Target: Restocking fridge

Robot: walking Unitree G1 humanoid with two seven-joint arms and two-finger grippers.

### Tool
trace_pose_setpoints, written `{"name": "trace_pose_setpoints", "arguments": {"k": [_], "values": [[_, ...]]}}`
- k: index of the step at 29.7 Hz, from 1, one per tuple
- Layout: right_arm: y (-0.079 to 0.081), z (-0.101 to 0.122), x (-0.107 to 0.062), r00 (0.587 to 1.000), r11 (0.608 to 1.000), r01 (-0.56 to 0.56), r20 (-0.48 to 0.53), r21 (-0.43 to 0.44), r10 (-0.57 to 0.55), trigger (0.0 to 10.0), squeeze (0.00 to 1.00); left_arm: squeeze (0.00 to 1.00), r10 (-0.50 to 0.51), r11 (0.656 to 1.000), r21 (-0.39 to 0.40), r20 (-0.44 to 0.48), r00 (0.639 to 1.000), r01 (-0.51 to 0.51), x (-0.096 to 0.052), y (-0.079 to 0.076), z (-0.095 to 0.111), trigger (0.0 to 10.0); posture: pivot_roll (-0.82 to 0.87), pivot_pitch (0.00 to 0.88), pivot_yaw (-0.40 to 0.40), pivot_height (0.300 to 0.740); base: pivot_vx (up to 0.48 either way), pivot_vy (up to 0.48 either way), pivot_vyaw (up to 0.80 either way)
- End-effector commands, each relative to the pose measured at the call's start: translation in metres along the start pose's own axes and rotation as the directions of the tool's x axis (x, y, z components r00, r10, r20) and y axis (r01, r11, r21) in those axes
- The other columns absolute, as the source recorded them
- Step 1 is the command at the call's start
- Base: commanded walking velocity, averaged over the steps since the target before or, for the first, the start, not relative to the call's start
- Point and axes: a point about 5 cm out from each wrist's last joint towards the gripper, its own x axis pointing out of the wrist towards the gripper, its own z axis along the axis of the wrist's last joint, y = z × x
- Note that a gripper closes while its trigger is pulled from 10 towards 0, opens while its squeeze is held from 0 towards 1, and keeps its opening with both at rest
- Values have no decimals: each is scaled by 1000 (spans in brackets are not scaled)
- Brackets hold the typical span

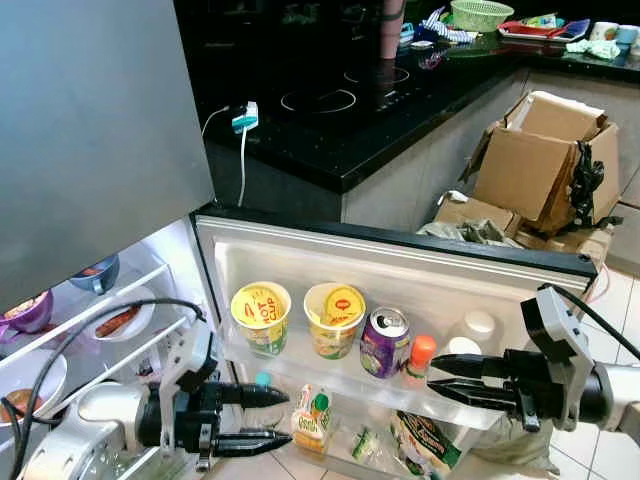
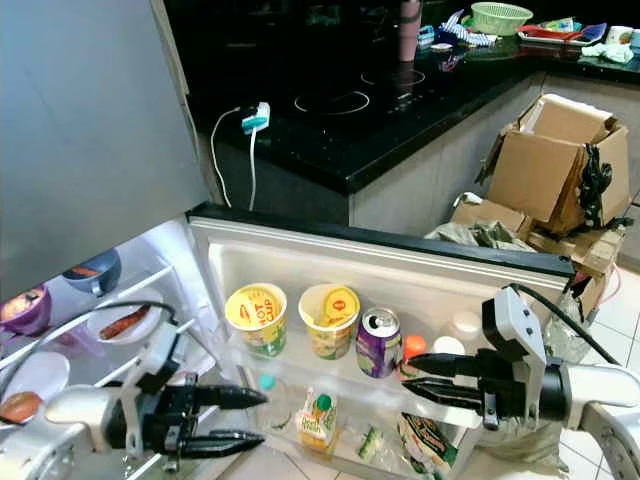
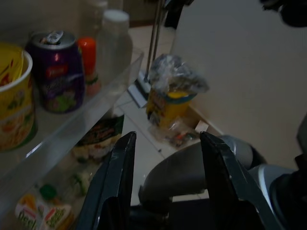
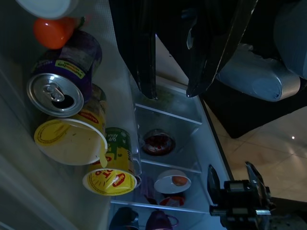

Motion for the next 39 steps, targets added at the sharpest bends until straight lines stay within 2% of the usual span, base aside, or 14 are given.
{"name": "trace_pose_setpoints", "arguments": {"k": [1, 3, 7, 10, 12, 14, 16, 19, 23, 27, 31, 36, 38, 39], "values": [[2, 0, 3, 999, 1000, -29, 24, 8, 29, 10000, 0, 0, 44, 996, -70, -111, 993, -52, -5, 0, -28, 10000, -13, 0, 44, 740, 0, 0, 0], [2, 0, 3, 999, 1000, -29, 24, 8, 29, 10000, 0, 0, 44, 996, -70, -111, 993, -52, -5, 0, -28, 10000, -13, 0, 44, 740, 0, 0, 0], [2, 3, 3, 996, 999, -34, 80, 8, 33, 10000, 0, 0, 189, 963, -156, -202, 961, -222, -9, 13, -68, 10000, -12, 0, 43, 740, 0, 0, 0], [1, 3, 1, 996, 1000, -25, 81, 7, 24, 10000, 0, 0, 201, 957, -168, -207, 957, -238, -9, 14, -72, 10000, -12, 0, 43, 740, 0, 0, 0], [-3, 8, -4, 989, 1000, 13, 148, -8, -11, 10000, 0, 0, 281, 919, -205, -264, 923, -338, -13, 19, -91, 10000, -14, 0, 44, 740, 0, 0, 0], [-3, 18, -8, 967, 999, 24, 254, -33, -15, 10000, 0, 0, 365, 848, -275, -318, 875, -454, -18, 25, -112, 10000, -14, 0, 44, 740, 0, 0, 0], [-1, 26, -9, 947, 998, 17, 322, -56, 2, 10000, 0, 0, 387, 810, -325, -331, 860, -489, -20, 25, -123, 10000, -13, 0, 47, 740, 0, 0, 0], [0, 31, -9, 933, 997, 15, 359, -72, 13, 10000, 0, 0, 392, 795, -345, -335, 857, -499, -20, 23, -127, 10000, -13, 0, 46, 740, 0, 0, 0], [-2, 58, -20, 823, 984, 89, 568, -155, 16, 10000, 0, 0, 425, 705, -435, -372, 825, -560, -21, 15, -155, 10000, -17, 0, 46, 740, 0, 0, 0], [-7, 66, -27, 778, 973, 158, 628, -171, -16, 10000, 0, 0, 441, 672, -461, -379, 813, -580, -21, 14, -162, 10000, -17, 0, 46, 740, 0, 0, 0], [-25, 83, -56, 605, 892, 428, 780, -149, -160, 10000, 0, 0, 472, 578, -525, -409, 781, -625, -23, 6, -178, 10000, -18, 0, 47, 740, 0, 0, 0], [-34, 87, -69, 521, 846, 525, 822, -96, -231, 10000, 0, 0, 484, 546, -543, -417, 769, -638, -24, 4, -182, 10000, -18, 0, 47, 740, 0, 0, 0], [-47, 85, -86, 421, 779, 626, 844, -6, -332, 10000, 0, 0, 533, 476, -566, -423, 732, -674, -27, 3, -187, 10000, -20, 0, 40, 740, 0, 0, 0], [-47, 85, -86, 421, 779, 626, 844, -6, -332, 10000, 0, 0, 533, 476, -566, -423, 732, -674, -27, 3, -187, 10000, -20, 0, 40, 740, 0, 0, 0]]}}
